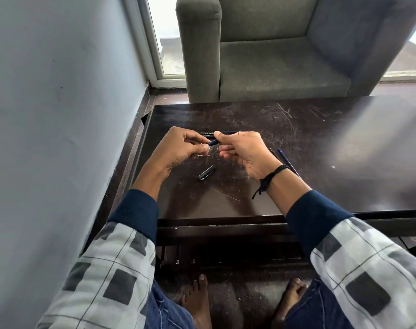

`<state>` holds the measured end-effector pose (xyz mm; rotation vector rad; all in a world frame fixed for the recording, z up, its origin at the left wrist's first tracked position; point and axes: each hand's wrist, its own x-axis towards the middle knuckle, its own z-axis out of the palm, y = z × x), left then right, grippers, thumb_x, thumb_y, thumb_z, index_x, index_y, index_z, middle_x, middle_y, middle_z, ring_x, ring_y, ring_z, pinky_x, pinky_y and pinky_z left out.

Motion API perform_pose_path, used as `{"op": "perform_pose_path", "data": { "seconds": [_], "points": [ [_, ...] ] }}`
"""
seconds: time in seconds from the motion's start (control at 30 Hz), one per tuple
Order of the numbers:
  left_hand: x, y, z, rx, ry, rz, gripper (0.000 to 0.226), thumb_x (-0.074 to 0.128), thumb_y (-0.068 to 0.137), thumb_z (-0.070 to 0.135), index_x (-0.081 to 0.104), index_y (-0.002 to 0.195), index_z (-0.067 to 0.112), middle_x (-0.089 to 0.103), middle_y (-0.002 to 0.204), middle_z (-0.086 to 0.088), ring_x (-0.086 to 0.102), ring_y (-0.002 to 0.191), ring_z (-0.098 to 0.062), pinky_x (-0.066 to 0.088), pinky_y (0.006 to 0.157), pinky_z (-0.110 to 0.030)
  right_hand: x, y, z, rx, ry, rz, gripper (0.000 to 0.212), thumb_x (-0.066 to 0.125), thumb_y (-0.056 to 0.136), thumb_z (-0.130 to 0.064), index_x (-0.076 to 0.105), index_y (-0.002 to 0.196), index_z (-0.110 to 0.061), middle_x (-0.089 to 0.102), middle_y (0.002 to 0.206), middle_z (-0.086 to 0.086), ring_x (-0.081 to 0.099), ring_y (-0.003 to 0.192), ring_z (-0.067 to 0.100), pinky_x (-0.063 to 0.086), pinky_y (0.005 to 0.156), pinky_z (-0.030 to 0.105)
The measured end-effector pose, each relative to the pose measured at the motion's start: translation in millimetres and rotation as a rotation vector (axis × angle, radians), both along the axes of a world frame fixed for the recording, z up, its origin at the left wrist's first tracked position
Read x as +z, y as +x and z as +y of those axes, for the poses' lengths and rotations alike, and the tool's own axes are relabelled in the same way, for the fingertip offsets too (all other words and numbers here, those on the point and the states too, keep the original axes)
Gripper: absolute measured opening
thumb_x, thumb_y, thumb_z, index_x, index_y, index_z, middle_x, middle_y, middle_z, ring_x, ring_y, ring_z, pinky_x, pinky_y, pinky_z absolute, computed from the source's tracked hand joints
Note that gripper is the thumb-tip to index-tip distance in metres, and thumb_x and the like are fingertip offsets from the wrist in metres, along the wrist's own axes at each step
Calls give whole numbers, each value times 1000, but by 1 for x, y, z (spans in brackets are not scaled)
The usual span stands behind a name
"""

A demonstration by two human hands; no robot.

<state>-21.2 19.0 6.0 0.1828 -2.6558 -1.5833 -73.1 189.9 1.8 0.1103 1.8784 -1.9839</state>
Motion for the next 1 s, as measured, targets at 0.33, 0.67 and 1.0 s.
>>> {"op": "perform_pose_path", "data": {
  "seconds": [0.33,0.67,1.0],
  "points": [
    [0,0,-2,39,1,-19,16,75,85,1,79,96,12,77,74,-1,63,58,1,48,56,-13,-3,-5,0,27,-6,62,9,77,85,-5,71,82,1,69,72,11,64,61,14,57,60,19],
    [2,1,-3,52,-16,-24,17,78,83,5,79,98,13,78,80,-3,66,68,-7,51,61,-17,-6,-5,0,18,136,223,25,82,83,-23,75,88,0,73,74,9,65,62,13,59,70,26],
    [3,2,-3,30,-12,-22,17,78,83,4,79,96,16,77,81,0,68,69,-3,53,64,-14,-7,-6,-2,22,216,261,39,78,86,-35,75,83,3,70,66,8,59,57,11,53,59,23]
  ]
}}
